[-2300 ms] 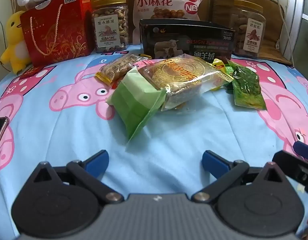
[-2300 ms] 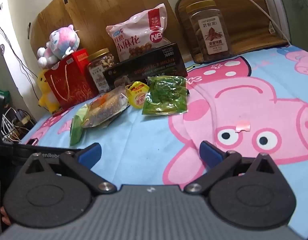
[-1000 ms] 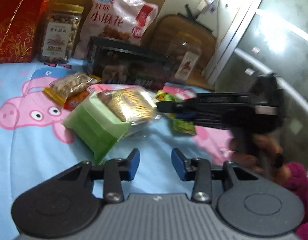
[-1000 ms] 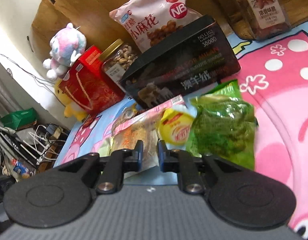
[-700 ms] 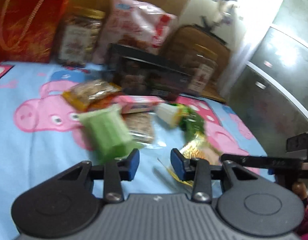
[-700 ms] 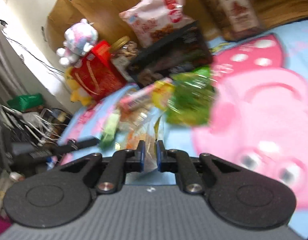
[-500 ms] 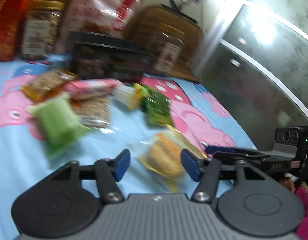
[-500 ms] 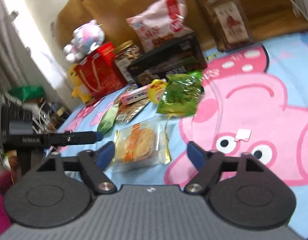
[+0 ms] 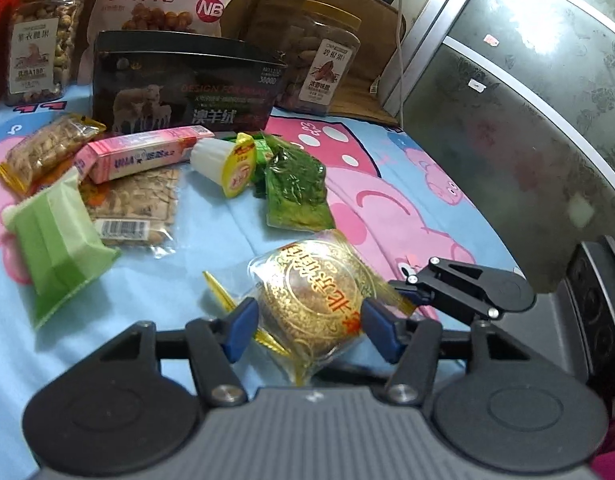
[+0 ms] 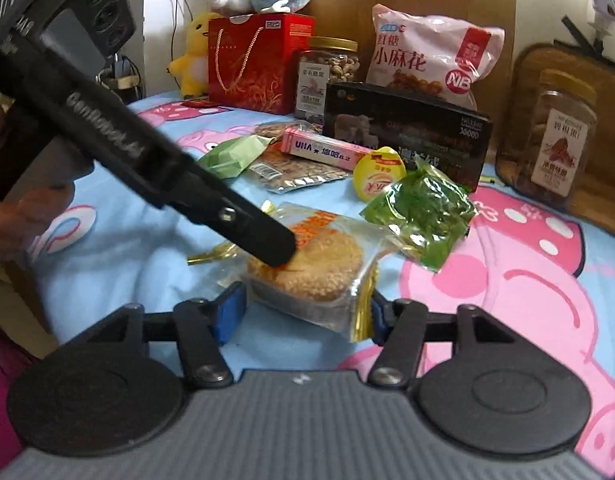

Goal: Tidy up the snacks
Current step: 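Grasp the gold-wrapped pastry with the left gripper and lift it, then lower the pastry into the sheep-print tin and open the left gripper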

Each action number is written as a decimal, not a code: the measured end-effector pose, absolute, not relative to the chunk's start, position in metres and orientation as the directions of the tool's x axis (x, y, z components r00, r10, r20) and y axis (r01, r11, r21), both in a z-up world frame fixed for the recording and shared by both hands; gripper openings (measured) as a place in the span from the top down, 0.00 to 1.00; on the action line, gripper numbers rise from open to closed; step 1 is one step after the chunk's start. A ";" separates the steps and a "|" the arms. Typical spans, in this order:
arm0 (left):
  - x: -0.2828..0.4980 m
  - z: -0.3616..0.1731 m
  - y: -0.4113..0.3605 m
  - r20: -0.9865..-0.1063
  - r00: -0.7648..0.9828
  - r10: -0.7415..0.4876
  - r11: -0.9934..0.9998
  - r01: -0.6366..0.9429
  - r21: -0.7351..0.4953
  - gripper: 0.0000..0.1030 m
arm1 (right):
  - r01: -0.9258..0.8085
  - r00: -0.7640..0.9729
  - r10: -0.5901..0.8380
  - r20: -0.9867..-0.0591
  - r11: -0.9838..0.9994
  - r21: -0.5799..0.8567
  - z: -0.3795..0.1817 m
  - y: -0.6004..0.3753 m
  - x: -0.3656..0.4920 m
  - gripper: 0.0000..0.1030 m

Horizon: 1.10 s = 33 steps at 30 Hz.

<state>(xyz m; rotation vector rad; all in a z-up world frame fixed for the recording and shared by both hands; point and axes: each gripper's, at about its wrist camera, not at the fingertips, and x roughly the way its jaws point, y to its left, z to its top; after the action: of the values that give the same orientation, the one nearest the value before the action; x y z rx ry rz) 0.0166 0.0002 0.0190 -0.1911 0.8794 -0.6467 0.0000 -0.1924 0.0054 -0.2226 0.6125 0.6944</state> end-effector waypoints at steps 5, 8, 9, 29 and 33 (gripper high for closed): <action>0.025 0.015 0.016 -0.663 0.461 -0.591 0.805 0.396 -0.442 0.35 | -0.648 0.615 0.536 -0.578 0.761 0.015 -0.001 -0.196 -0.014 0.42; 0.028 0.008 0.010 -0.653 0.421 -0.629 0.774 0.414 -0.479 0.45 | -0.661 0.612 0.547 -0.571 0.751 0.010 0.001 -0.190 -0.016 0.49; 0.027 0.011 0.006 -0.658 0.436 -0.614 0.785 0.425 -0.451 0.47 | -0.662 0.613 0.543 -0.574 0.749 0.003 0.004 -0.188 -0.016 0.50; 0.236 0.096 0.007 -0.591 0.671 -0.448 0.894 0.347 -0.283 0.47 | -0.577 0.699 0.485 -0.525 0.817 -0.014 0.067 -0.151 0.222 0.49; 0.262 0.072 -0.005 -0.632 0.651 -0.420 0.907 0.316 -0.278 0.45 | -0.521 0.739 0.396 -0.545 0.849 -0.089 0.053 -0.149 0.232 0.47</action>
<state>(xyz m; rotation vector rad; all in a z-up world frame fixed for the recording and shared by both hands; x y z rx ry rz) 0.2616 -0.0047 0.0720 -0.1478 0.7538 -0.4199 0.2321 -0.1494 0.0528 -0.2437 0.5393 0.5083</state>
